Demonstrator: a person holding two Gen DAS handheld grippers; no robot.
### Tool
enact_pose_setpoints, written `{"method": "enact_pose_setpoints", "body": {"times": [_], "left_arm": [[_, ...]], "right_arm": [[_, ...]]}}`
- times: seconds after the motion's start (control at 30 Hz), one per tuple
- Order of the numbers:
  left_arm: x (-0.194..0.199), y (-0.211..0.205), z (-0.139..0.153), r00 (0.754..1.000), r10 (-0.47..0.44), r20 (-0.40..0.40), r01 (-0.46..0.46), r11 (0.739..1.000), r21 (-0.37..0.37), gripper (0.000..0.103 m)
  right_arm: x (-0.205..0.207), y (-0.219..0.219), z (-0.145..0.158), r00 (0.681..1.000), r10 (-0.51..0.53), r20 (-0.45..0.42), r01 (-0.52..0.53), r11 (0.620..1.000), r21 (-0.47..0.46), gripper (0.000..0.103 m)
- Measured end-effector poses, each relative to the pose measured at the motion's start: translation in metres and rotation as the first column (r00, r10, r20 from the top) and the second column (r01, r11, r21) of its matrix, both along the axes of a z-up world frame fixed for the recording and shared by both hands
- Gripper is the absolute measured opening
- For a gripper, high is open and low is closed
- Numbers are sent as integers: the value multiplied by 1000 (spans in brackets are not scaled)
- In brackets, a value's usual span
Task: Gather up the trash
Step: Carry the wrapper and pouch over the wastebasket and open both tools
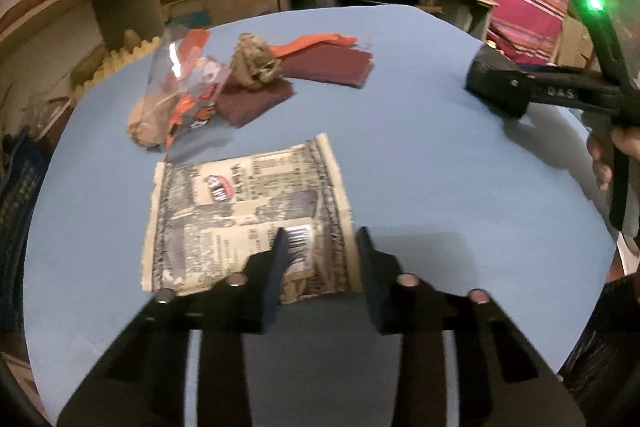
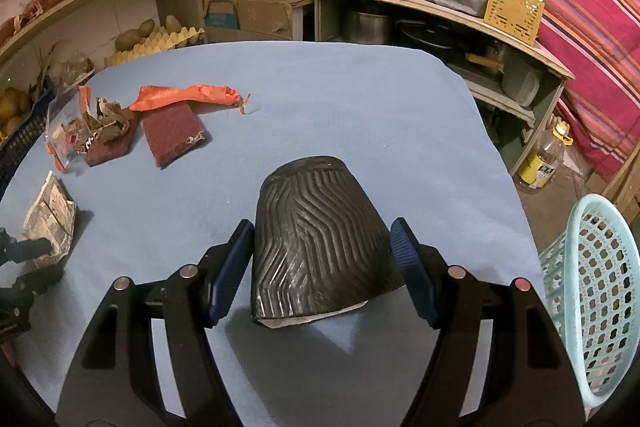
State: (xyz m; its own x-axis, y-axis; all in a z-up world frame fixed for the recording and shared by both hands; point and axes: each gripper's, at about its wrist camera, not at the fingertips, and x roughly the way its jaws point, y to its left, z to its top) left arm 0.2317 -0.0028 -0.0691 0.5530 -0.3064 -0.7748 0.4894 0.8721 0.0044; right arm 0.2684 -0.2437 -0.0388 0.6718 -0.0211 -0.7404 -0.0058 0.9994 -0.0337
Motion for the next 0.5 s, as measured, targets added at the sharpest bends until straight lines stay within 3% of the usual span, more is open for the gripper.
{"method": "enact_pose_setpoints", "body": {"times": [0.17, 0.5], "left_arm": [[8, 6, 5, 999, 23, -37, -25, 998, -54, 13], [12, -3, 37, 997, 72, 41, -69, 994, -86, 10]], "right_arm": [[-1, 0, 0, 1000, 10, -3, -10, 1000, -3, 69], [-8, -2, 3, 999, 47, 17, -47, 999, 21, 67]]}}
